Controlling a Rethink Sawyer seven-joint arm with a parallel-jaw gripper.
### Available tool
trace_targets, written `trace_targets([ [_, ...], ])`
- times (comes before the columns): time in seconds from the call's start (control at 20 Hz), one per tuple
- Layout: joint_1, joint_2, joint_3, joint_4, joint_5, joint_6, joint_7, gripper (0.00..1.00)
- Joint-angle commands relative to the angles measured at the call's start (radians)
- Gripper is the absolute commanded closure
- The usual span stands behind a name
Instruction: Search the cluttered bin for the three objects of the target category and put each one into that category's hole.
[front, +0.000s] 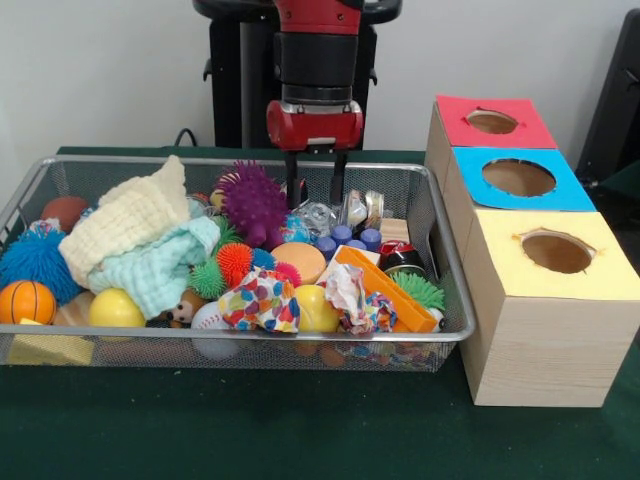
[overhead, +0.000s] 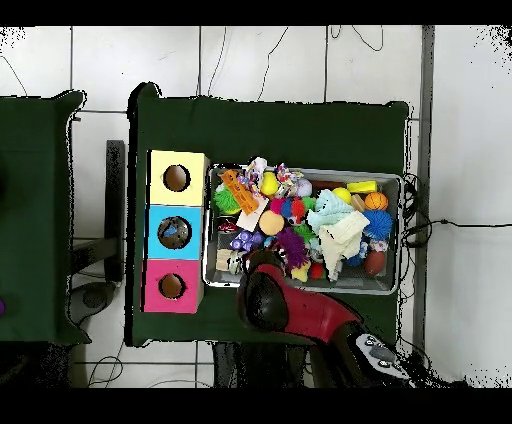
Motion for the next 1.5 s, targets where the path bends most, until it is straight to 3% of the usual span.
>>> trace_targets([
  [0.05,0.019,0.071,0.017,-0.05,0.05,-0.065,0.29,0.0],
  [0.55,-0.068,0.26,-0.009,-0.1,-0.067,-0.23,0.259,0.0],
  [0.9,-0.093,0.288,-0.024,-0.106,-0.095,-0.266,0.242,0.0],
  [1.2,-0.096,0.317,-0.021,-0.108,-0.072,-0.267,0.25,0.0],
  [1.25,-0.097,0.315,-0.017,-0.107,-0.067,-0.258,0.248,1.0],
  [1.5,-0.097,0.309,-0.005,-0.109,-0.055,-0.231,0.249,1.0],
])
